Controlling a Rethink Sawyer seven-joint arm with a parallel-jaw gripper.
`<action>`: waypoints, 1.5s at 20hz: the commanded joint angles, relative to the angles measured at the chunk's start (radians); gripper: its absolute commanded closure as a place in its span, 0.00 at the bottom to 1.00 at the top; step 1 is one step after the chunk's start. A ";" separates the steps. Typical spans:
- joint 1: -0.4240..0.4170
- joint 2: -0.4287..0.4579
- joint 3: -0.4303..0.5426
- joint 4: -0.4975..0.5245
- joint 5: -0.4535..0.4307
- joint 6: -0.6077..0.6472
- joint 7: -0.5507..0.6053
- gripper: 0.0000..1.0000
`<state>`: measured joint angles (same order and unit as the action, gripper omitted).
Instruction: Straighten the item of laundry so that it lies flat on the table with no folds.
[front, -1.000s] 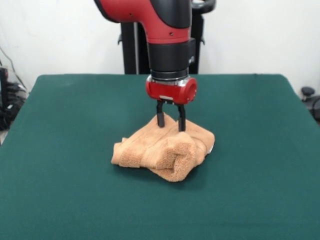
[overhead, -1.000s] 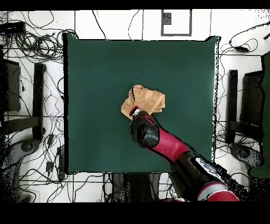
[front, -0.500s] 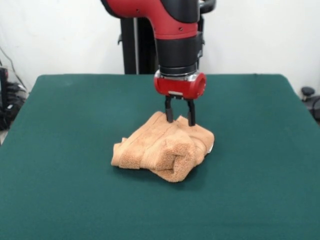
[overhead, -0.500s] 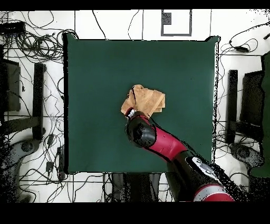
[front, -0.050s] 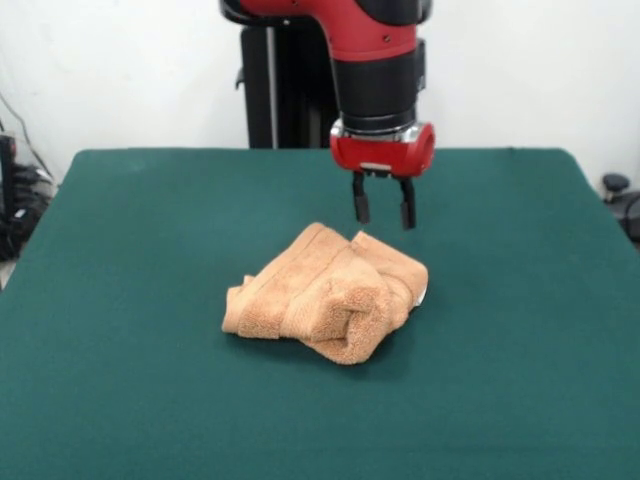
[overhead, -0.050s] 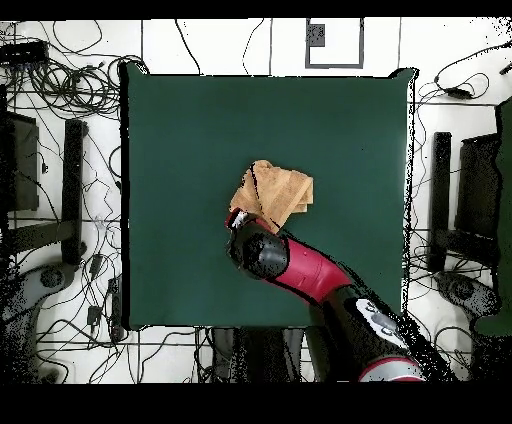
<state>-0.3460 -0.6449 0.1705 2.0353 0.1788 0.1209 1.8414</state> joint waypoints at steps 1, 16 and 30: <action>0.046 -0.015 -0.031 -0.065 0.027 0.159 0.140 0.00; 0.040 0.001 -0.052 -0.105 0.004 0.182 0.117 0.00; -0.017 -0.059 -0.049 -0.131 -0.026 0.303 0.055 0.00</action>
<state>-0.3507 -0.6862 0.0947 1.9637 0.1780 0.2880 1.8414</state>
